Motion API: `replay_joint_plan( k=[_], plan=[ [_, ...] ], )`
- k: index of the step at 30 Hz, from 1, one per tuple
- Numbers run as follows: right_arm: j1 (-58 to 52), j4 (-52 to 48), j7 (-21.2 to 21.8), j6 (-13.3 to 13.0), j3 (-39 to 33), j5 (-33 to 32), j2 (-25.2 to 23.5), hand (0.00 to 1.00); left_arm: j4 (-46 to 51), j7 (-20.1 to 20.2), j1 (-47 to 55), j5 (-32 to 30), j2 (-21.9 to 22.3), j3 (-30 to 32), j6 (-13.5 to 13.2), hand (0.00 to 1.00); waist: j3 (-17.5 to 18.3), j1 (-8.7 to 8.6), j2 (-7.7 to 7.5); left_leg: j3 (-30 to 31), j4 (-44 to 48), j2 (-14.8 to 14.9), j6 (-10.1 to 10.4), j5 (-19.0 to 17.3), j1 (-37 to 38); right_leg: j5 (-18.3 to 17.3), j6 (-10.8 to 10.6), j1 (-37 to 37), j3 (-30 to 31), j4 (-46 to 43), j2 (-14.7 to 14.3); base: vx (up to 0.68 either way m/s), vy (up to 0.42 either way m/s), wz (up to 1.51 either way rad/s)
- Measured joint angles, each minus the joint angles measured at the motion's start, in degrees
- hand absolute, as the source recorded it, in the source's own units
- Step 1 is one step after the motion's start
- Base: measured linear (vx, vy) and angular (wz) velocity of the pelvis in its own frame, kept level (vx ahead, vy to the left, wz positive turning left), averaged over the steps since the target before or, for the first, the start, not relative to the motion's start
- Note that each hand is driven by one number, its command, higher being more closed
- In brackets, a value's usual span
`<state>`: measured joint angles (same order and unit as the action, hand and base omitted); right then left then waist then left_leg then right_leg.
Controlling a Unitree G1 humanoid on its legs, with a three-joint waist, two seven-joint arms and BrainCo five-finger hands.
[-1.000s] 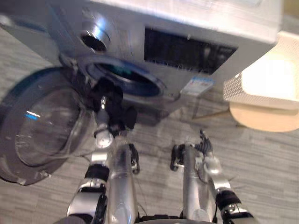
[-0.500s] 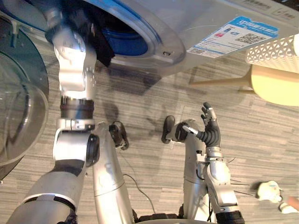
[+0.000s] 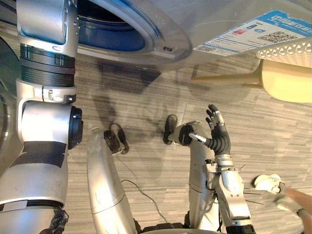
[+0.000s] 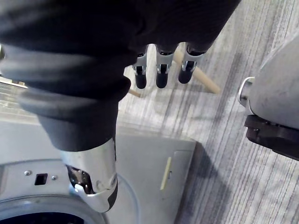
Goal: Pick up the laundry basket with both hands and put the clothes into the washing machine.
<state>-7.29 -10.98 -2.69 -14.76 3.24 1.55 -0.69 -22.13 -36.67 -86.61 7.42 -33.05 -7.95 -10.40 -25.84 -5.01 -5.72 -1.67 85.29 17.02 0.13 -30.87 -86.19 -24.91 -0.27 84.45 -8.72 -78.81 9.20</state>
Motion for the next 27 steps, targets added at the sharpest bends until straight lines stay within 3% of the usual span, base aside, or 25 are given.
replay_joint_plan(
  k=[3,4,8,12,17,24,27],
  plan=[
    [0.00,-0.38,0.10,-0.42,0.00,0.02,0.00,0.00,-4.18,0.28,-0.47,-6.72,-0.92,-0.52,1.36,0.00,0.02,-0.02,-0.03,0.03,0.05,0.03,0.00,0.00,0.03,0.00,0.00,0.01,-0.01,-0.18,0.00,-0.05,-0.030,0.01],
    [0.00,-0.73,0.13,-0.45,-0.02,0.00,0.00,0.00,-7.03,2.00,-1.30,-10.51,-1.10,-0.97,2.73,0.00,0.03,0.01,-0.05,0.04,0.05,0.03,0.00,0.00,0.04,0.00,0.01,0.04,-0.03,-0.29,0.03,-0.05,-0.033,0.03],
    [0.01,-1.28,0.83,-0.49,-0.08,-0.61,0.03,0.00,-16.16,12.52,-2.75,-18.64,-0.62,-3.36,6.17,0.00,0.83,-0.01,-1.28,-0.31,0.04,0.19,-0.01,-0.01,-0.15,0.09,0.16,0.90,0.11,-0.68,-0.07,-0.06,-0.035,-0.03],
    [0.00,-1.66,4.27,0.00,-0.29,-3.38,0.81,0.00,-26.23,23.16,-2.19,-24.83,2.17,-3.35,10.21,0.00,1.33,-0.07,-2.05,0.18,0.54,0.94,0.00,0.00,-0.93,0.21,0.41,1.28,-0.50,-1.01,-0.19,-0.04,-0.039,-0.04],
    [-0.03,-1.75,7.99,1.41,-0.17,-8.00,3.25,0.00,-28.44,30.40,1.18,-32.32,3.45,0.03,14.09,0.00,1.33,-0.11,-2.05,0.24,1.42,1.05,0.00,0.00,-1.26,0.21,0.43,1.64,-0.43,-1.75,-0.15,-0.01,-0.012,-0.01],
    [-2.96,-1.46,10.31,1.86,1.00,-10.40,5.85,0.00,-27.39,31.43,2.18,-32.75,1.86,4.12,14.84,0.00,1.48,1.07,-2.03,0.25,1.47,1.16,-0.01,0.00,-1.12,0.49,0.92,1.62,-0.48,-1.84,-0.12,-0.03,-0.025,0.00],
    [-1.53,5.78,8.79,1.39,2.91,-8.99,3.29,0.00,-24.47,28.83,3.77,-31.43,2.65,5.63,14.76,0.00,1.72,1.47,-2.10,0.49,0.95,1.04,0.14,0.14,-0.49,0.54,1.01,0.62,-0.91,-1.28,-0.07,-0.02,-0.035,0.03]
  ],
)
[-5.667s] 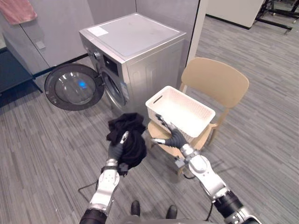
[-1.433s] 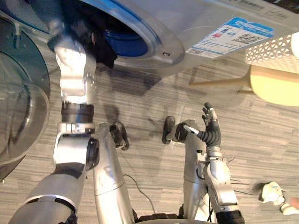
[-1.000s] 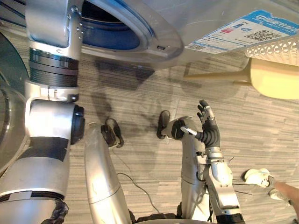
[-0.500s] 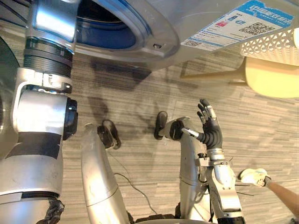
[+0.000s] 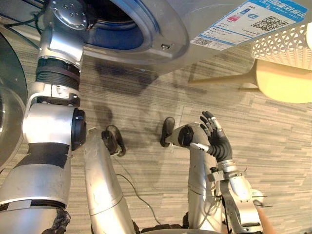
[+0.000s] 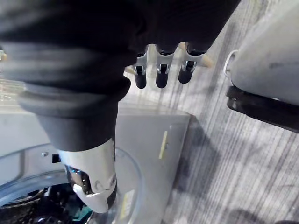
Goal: Pick up the laundry basket with both hands and put the clothes into the washing machine.
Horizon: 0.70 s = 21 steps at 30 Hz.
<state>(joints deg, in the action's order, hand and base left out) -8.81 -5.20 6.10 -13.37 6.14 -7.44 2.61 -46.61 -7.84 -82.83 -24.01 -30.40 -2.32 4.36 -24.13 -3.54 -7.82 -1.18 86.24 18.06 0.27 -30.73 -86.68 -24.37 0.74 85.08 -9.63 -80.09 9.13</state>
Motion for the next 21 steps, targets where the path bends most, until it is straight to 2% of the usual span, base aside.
replay_joint_plan(
  k=[2,4,8,12,16,19,21],
  plan=[
    [1.32,2.29,-3.74,-0.48,0.82,5.92,-2.42,0.00,2.88,-3.89,3.13,3.28,1.90,3.11,-0.80,0.00,0.00,0.63,0.00,-0.41,-0.59,-0.11,0.10,0.06,1.76,0.00,0.01,-1.36,0.15,0.21,0.19,-0.01,-0.035,0.04],
    [1.42,2.84,-5.42,-0.98,1.14,8.76,-2.58,0.00,5.31,-6.49,6.39,6.07,3.10,5.31,-1.73,0.00,0.10,1.03,0.07,-0.67,-1.77,-0.12,0.37,0.22,3.24,0.00,0.01,-2.71,0.07,1.26,0.14,-0.02,-0.055,0.03],
    [0.74,4.44,-7.90,-1.20,1.14,10.77,-2.81,0.00,10.21,-10.19,18.13,11.55,4.38,9.68,-3.58,0.00,1.58,1.17,0.16,-1.07,-5.81,-0.15,1.35,1.44,7.17,0.34,0.58,-6.50,-0.88,4.63,-0.02,-0.01,-0.083,0.07],
    [-1.45,4.45,-9.18,-1.15,1.60,13.28,-2.82,0.00,22.44,-12.63,40.31,18.20,10.42,13.79,-6.05,0.00,2.05,1.56,0.23,-2.23,-13.73,-0.16,2.96,3.24,16.75,0.85,1.35,-15.58,-2.25,11.34,-0.71,0.02,-0.119,0.09],
    [-4.90,4.40,-9.80,-0.50,1.38,15.49,-2.52,0.00,30.22,-13.61,58.46,19.46,18.85,13.72,-7.67,0.00,4.00,2.52,0.78,-3.58,-21.96,-0.42,4.26,5.08,26.45,1.44,1.70,-24.67,-3.58,18.29,-1.21,0.07,-0.109,0.10],
    [-6.57,6.50,-9.93,0.37,0.51,17.28,-1.09,0.00,33.67,-13.40,72.14,19.90,25.19,11.06,-9.03,0.00,6.28,2.97,3.03,-4.15,-30.15,-1.19,5.43,6.87,36.49,2.26,1.54,-35.03,-5.30,25.74,-1.69,0.13,-0.083,0.16],
    [-6.59,8.90,-10.56,1.18,0.08,17.86,-0.21,0.00,33.85,-12.61,78.44,20.03,27.02,9.37,-10.07,0.00,7.76,3.63,4.00,-5.50,-35.93,-1.48,5.85,8.39,43.22,3.38,1.14,-41.10,-5.66,30.90,-2.31,0.17,-0.054,0.08]
  ],
)
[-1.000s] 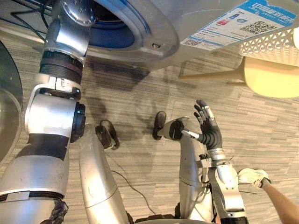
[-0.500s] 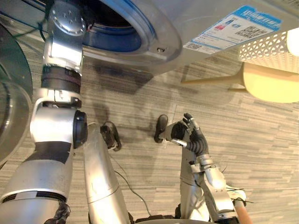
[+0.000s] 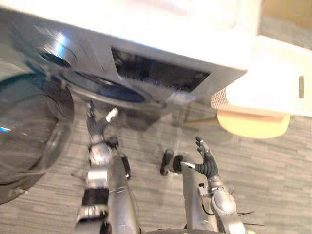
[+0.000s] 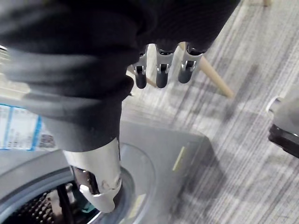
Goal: Pick up the laundry basket with both hands and put the clothes into the washing machine.
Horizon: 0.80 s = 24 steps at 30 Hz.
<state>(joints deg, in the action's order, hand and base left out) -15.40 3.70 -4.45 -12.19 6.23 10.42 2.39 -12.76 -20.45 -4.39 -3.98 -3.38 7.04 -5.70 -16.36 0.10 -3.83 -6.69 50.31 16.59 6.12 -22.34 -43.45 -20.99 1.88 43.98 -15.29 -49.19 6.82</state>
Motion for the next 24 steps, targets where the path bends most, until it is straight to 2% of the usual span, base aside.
replay_joint_plan(
  k=[2,6,9,10,13,15,19,20,24],
  plan=[
    [0.13,3.52,-0.76,0.72,-1.15,0.39,0.64,0.00,-0.06,2.02,5.68,1.17,1.68,-1.45,-1.06,0.00,1.84,0.87,1.15,-1.49,-8.12,-1.40,0.17,2.58,8.02,1.58,-0.34,-7.03,-0.44,6.44,-0.09,0.15,-0.030,0.12],
    [2.14,12.32,-0.86,1.71,-1.20,0.35,0.99,0.00,-3.84,4.46,10.18,1.80,2.28,-2.76,-2.46,0.00,4.65,0.96,1.79,-3.14,-21.64,-4.05,0.38,7.95,19.82,4.80,-1.11,-16.96,-1.20,16.21,-0.01,0.14,-0.014,0.13],
    [5.26,22.78,-0.87,2.20,-1.22,0.34,1.43,0.00,-12.85,5.96,9.65,2.10,2.60,-3.64,-2.72,0.00,7.47,0.77,3.16,-3.14,-30.10,-5.75,0.41,11.86,24.95,7.84,-1.80,-22.02,-1.67,24.12,-0.85,0.10,0.029,0.07],
    [7.76,29.20,-0.86,2.67,-1.25,0.28,2.06,0.00,-18.39,6.79,8.74,2.27,2.54,-4.53,-2.73,0.00,8.41,0.73,4.13,-3.15,-34.54,-6.39,0.23,14.15,27.34,10.24,-2.10,-24.59,-1.77,28.90,-1.65,0.09,0.047,-0.02],
    [10.68,38.32,-0.91,3.81,-1.26,0.27,2.71,0.00,-26.87,8.03,7.88,2.24,2.47,-5.44,-2.70,0.00,9.14,0.77,5.44,-3.09,-41.60,-7.25,-0.01,17.70,33.02,14.95,-2.68,-31.62,-2.01,38.93,-2.95,0.09,0.077,0.00],
    [11.00,41.03,-0.95,3.80,-1.33,0.27,2.67,0.00,-30.75,8.31,7.90,2.12,2.14,-5.50,-2.68,0.00,9.28,0.71,5.53,-2.80,-43.17,-8.05,-0.29,18.54,36.29,16.64,-3.28,-36.34,-2.33,43.25,-3.08,0.03,0.064,0.09],
    [11.60,45.18,-1.63,3.81,-1.84,0.27,2.46,0.00,-36.26,9.23,8.54,2.00,1.51,-5.56,-2.43,0.00,11.03,0.82,6.08,-2.99,-45.86,-8.92,-0.46,18.77,39.62,20.14,-3.92,-41.04,-1.87,49.77,-3.93,0.00,0.068,-0.02],
    [13.76,51.48,-2.05,4.87,-2.37,0.17,1.42,0.00,-43.64,9.32,9.13,1.02,-0.22,-7.39,-2.01,0.00,11.22,0.46,2.44,2.27,-53.69,-13.46,-2.49,19.87,46.18,24.09,-5.70,-44.67,1.17,55.15,-2.49,0.00,0.017,-0.04],
    [13.76,51.49,-2.05,4.87,-2.37,0.17,1.42,0.00,-43.64,9.32,9.14,1.02,-0.22,-7.39,-2.01,0.00,11.20,0.46,2.40,2.27,-53.68,-13.46,-2.49,19.87,46.18,24.09,-5.70,-44.67,1.17,55.14,-2.48,0.00,0.000,0.00]
  ],
)
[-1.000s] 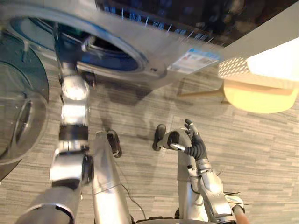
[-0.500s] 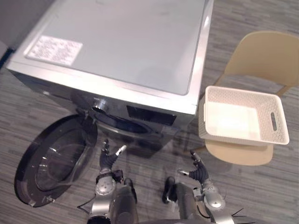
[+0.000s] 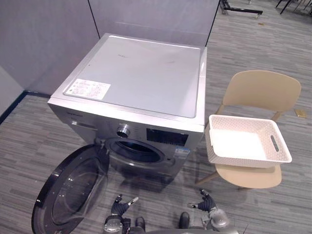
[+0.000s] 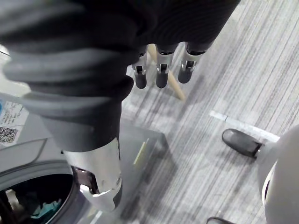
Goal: Pick up the laundry basket with both hands and put the clothes into the washing machine.
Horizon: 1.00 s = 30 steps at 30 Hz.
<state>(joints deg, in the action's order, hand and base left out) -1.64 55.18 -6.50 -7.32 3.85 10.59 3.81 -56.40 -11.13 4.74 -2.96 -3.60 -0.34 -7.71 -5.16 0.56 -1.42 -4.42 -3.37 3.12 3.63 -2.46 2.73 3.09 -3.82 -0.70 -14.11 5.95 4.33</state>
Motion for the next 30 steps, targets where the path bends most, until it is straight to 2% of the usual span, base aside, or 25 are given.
replay_joint_plan(
  k=[4,9,12,13,15,16,17,18,19,21,22,23,24,25,26,27,28,30],
  plan=[
    [-0.03,0.26,0.03,0.00,-0.38,-2.21,-0.01,0.00,0.00,0.49,-0.01,0.21,-0.01,-0.01,0.00,0.00,-0.01,0.00,-0.01,-0.03,0.03,0.00,-0.01,0.01,0.04,0.02,0.00,-0.04,0.01,-0.18,0.01,0.00,0.000,0.00],
    [1.34,2.42,0.06,0.11,-3.84,-7.46,0.14,0.00,0.00,1.25,-0.54,3.47,-0.13,0.01,-0.01,0.00,-0.76,0.03,-0.58,-0.35,1.45,-0.21,-0.02,-0.02,-0.11,0.52,-0.03,-0.39,0.36,-0.23,0.37,-0.01,0.004,-0.04],
    [4.75,2.55,-0.03,0.25,-5.47,-9.93,0.81,0.00,0.15,1.50,-2.01,5.79,-0.01,0.53,-0.07,0.00,-3.32,0.24,-0.60,-2.84,5.91,-0.21,-1.35,-1.91,-2.29,1.73,-0.14,2.04,3.60,-1.87,1.07,-0.12,0.052,-0.48],
    [7.06,2.39,-0.10,0.23,-5.93,-10.55,1.23,0.00,0.35,2.00,-2.91,7.10,-0.03,0.81,-0.13,0.00,-4.62,0.36,-0.63,-4.44,7.93,-0.27,-1.82,-2.36,-4.31,1.94,-0.40,5.07,5.46,-4.25,1.64,-0.20,0.062,-0.66],
    [9.15,2.28,-0.69,0.24,-5.83,-11.32,1.60,0.00,0.88,2.26,-3.96,8.21,-0.14,0.87,-0.25,0.00,-5.57,0.32,-0.81,-6.37,10.43,-0.99,-2.75,-2.95,-7.71,2.55,-1.13,9.62,7.51,-6.91,2.55,-0.22,0.084,-0.54],
    [9.11,2.08,-1.00,0.25,-5.79,-11.46,1.93,0.00,1.52,2.29,-4.11,9.07,-0.10,0.87,-0.31,0.00,-5.85,0.33,-0.65,-7.18,12.82,-0.98,-3.85,-3.33,-9.89,4.23,-2.50,11.40,8.39,-7.42,3.04,-0.24,0.097,-0.31],
    [9.10,2.00,-1.01,0.42,-5.59,-11.55,2.43,0.00,2.57,2.30,-3.75,9.30,-0.02,0.99,-0.43,0.00,-6.46,0.49,0.40,-8.31,13.66,-0.29,-5.02,-3.50,-11.37,1.74,-4.52,12.79,7.70,-11.67,3.41,-0.31,0.116,-0.19],
    [8.62,2.05,-0.94,0.61,-5.47,-11.54,2.42,0.00,2.97,2.29,-3.64,9.43,-0.19,1.07,-0.52,0.00,-6.70,0.62,0.39,-8.30,14.17,-0.41,-5.14,-3.46,-11.65,-2.43,-3.53,14.37,6.58,-19.10,3.98,-0.23,0.070,0.13],
    [7.24,2.65,-0.84,1.15,-5.42,-11.52,2.09,0.00,3.06,2.32,-3.28,9.53,-0.75,1.07,-0.39,0.00,-6.85,0.71,0.51,-7.17,14.97,-0.87,-5.71,-3.39,-11.06,-10.33,-2.37,15.52,6.02,-34.76,5.04,-0.15,0.045,0.35],
    [5.02,3.17,-0.68,1.20,-5.45,-11.47,1.22,0.00,3.57,2.42,-1.97,9.51,-1.33,1.11,-0.35,0.00,-6.71,1.02,0.28,-5.42,16.19,-1.91,-6.19,-3.00,-10.85,-14.92,-4.11,11.63,6.40,-44.47,5.26,-0.12,-0.018,0.54],
    [4.22,3.30,-0.61,1.15,-5.25,-11.48,0.96,0.00,4.20,2.49,-1.21,9.51,-1.56,1.80,-0.36,0.00,-6.56,1.90,0.01,-4.77,17.51,-2.68,-6.41,-2.70,-11.84,-17.14,-5.31,8.21,7.05,-44.92,4.69,-0.16,-0.037,0.48],
    [4.50,3.86,-0.60,1.16,-5.04,-11.48,1.14,0.00,4.23,2.58,-1.07,9.51,-1.44,2.66,-0.35,0.00,-6.52,2.30,-0.06,-4.31,18.64,-3.19,-6.53,-2.33,-13.24,-19.36,-5.30,6.09,7.55,-42.50,4.12,-0.20,-0.042,0.40],
    [5.06,4.16,-0.69,1.16,-5.02,-11.49,1.38,0.00,4.25,2.61,-1.07,9.52,-1.26,3.02,-0.32,0.00,-6.51,2.84,0.02,-3.93,19.36,-3.69,-6.37,-1.21,-15.60,-21.78,-3.49,4.69,7.93,-36.98,3.31,-0.18,-0.028,0.28],
    [5.58,4.15,-0.75,1.12,-5.03,-11.53,1.51,0.00,4.26,2.62,-1.15,9.52,-1.07,3.02,-0.32,0.00,-6.49,3.35,0.10,-3.65,19.10,-3.86,-6.22,-0.20,-16.62,-22.36,-2.44,4.39,7.83,-33.75,2.89,-0.30,-0.053,0.21],
    [6.70,4.14,-0.82,1.09,-5.05,-11.54,1.71,0.00,4.29,2.66,-1.27,9.52,-1.03,2.99,-0.34,0.00,-6.42,3.71,0.25,-3.36,16.71,-3.85,-5.68,2.73,-18.12,-22.81,-0.24,3.36,7.05,-26.67,2.17,-0.27,-0.051,0.20],
    [7.46,4.14,-0.89,1.03,-5.06,-11.54,2.29,0.00,4.07,2.65,-1.51,9.52,-0.24,2.87,-0.24,0.00,-6.87,3.45,1.84,-2.06,15.49,-3.06,-5.40,4.06,-18.70,-21.29,0.56,3.05,6.13,-25.03,1.31,-0.37,-0.070,0.50],
    [7.46,4.21,-1.08,0.94,-5.18,-11.64,3.18,0.00,4.20,2.89,-1.52,9.53,0.83,1.91,-0.27,0.00,-7.42,3.36,3.67,0.19,11.48,-2.08,-3.24,7.50,-18.54,-18.79,1.46,2.82,4.05,-22.47,-0.65,-0.29,-0.054,0.53],
    [7.22,4.20,-1.11,1.01,-5.24,-11.73,3.48,0.00,4.62,2.97,-1.20,9.60,1.06,1.97,-0.39,0.00,-7.67,3.48,4.16,1.02,6.63,-0.92,-0.63,9.75,-17.21,-17.24,2.61,2.88,2.21,-21.71,-1.91,-0.35,-0.083,0.53]
  ],
)
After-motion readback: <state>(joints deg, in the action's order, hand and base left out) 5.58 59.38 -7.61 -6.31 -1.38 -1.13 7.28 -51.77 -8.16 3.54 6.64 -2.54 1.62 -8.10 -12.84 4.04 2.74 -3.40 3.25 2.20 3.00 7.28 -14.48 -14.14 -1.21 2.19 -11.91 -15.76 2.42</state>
